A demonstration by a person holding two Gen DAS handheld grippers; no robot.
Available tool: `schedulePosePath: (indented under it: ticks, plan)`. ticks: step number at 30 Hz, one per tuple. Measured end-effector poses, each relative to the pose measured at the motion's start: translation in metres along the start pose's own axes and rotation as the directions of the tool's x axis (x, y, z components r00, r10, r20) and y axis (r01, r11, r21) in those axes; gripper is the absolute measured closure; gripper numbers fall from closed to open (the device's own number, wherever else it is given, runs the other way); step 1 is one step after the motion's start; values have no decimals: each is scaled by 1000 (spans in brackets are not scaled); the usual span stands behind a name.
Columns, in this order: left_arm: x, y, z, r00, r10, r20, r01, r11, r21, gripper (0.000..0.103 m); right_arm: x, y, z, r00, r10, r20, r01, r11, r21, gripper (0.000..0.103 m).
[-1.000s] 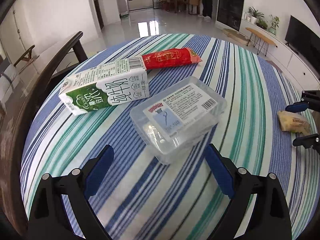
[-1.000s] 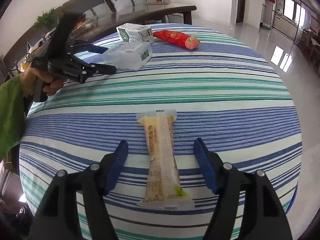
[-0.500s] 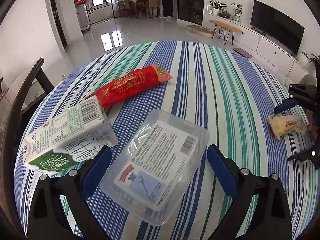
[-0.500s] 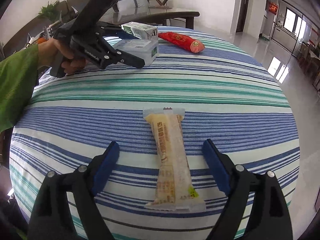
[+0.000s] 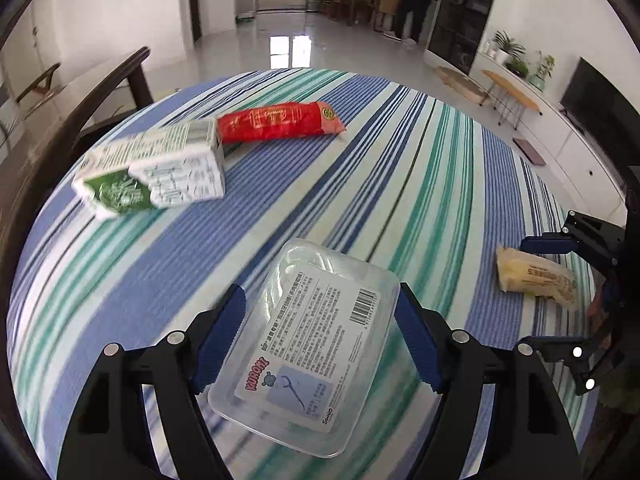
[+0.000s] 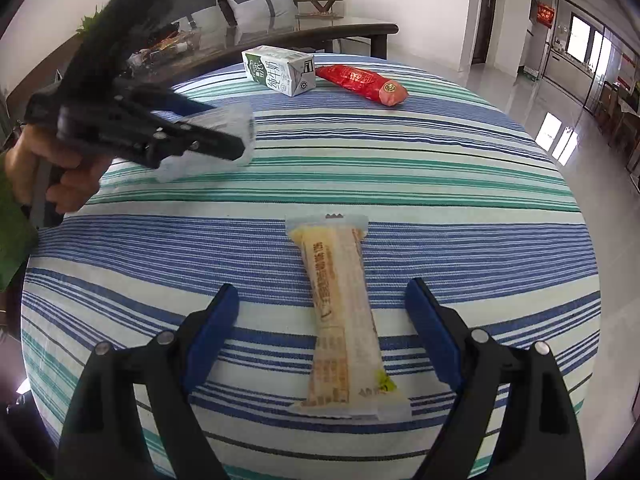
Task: Collect trash
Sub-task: 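Grasp the wrapped snack bar with the right tool while the left tool holds the box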
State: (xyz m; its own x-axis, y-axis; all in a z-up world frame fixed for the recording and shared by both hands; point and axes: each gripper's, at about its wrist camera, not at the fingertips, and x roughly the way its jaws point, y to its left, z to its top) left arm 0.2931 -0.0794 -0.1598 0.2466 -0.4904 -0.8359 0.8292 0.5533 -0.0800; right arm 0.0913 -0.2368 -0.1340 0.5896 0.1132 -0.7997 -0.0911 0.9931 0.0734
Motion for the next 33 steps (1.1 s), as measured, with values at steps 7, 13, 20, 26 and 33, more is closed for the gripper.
schedulePosePath:
  ticks: [7,13,20,26,33]
  plan:
    - [-30,-37,-46,1000,4,-12,-5,997,-82,25,-3,-4,0,1000,28,8,-29,999,20,19]
    - [-37,-50,-65,1000,22,-10,-23,997,-73,15,-10,-24,8,983,167,-71,-160,983,94,19]
    - [-30,-52,-74,993,117,-5,-117,989,-94,10,-7,-10,5,988,88,-129,-92,995,-25,19]
    - [-29,-56,-76,980,199,5,-197,970,-141,4,3,1,3,998,23,-63,-26,998,-58,10]
    - [-30,-55,-78,979,202,12,-198,969,-149,4,6,2,4,999,13,-35,-15,999,-45,5]
